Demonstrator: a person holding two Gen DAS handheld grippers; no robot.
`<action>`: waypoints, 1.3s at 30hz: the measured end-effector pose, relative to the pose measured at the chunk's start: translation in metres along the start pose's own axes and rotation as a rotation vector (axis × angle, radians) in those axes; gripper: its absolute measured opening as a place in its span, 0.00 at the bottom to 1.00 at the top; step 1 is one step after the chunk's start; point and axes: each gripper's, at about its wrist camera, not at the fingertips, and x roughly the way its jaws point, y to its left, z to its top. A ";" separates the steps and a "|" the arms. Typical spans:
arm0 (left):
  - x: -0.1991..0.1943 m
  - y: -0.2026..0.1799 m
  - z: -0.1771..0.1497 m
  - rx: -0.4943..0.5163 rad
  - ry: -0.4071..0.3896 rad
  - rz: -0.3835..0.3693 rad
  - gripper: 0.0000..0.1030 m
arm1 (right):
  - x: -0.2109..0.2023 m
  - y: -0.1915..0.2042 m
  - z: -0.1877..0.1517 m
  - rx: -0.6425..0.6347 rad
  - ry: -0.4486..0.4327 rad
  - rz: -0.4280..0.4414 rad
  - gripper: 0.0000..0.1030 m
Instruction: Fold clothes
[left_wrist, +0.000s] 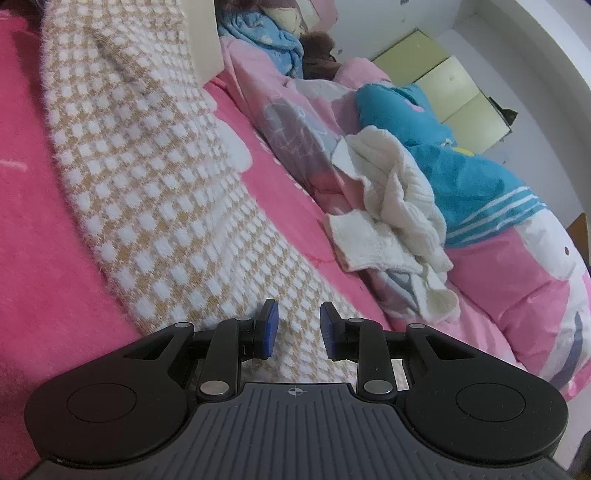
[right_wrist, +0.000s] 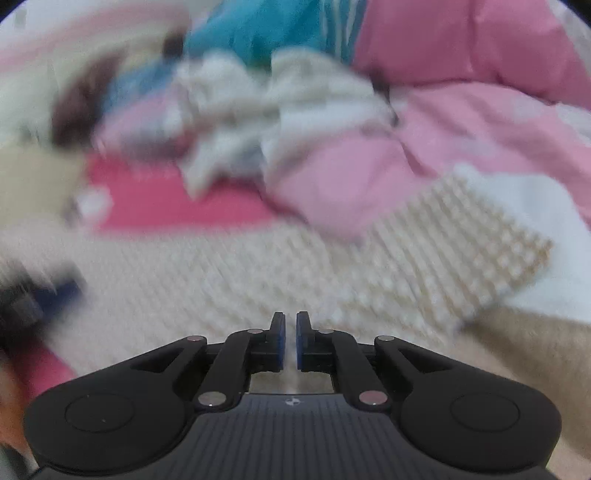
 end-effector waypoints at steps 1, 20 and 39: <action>0.000 0.000 0.000 0.002 -0.001 0.002 0.27 | -0.001 -0.006 -0.002 0.051 -0.007 0.005 0.01; -0.006 0.000 0.001 0.003 -0.049 0.048 0.27 | 0.035 0.017 0.041 0.208 -0.066 0.074 0.00; -0.023 0.006 0.012 -0.025 -0.177 0.116 0.32 | 0.045 0.070 0.060 0.163 0.031 0.197 0.01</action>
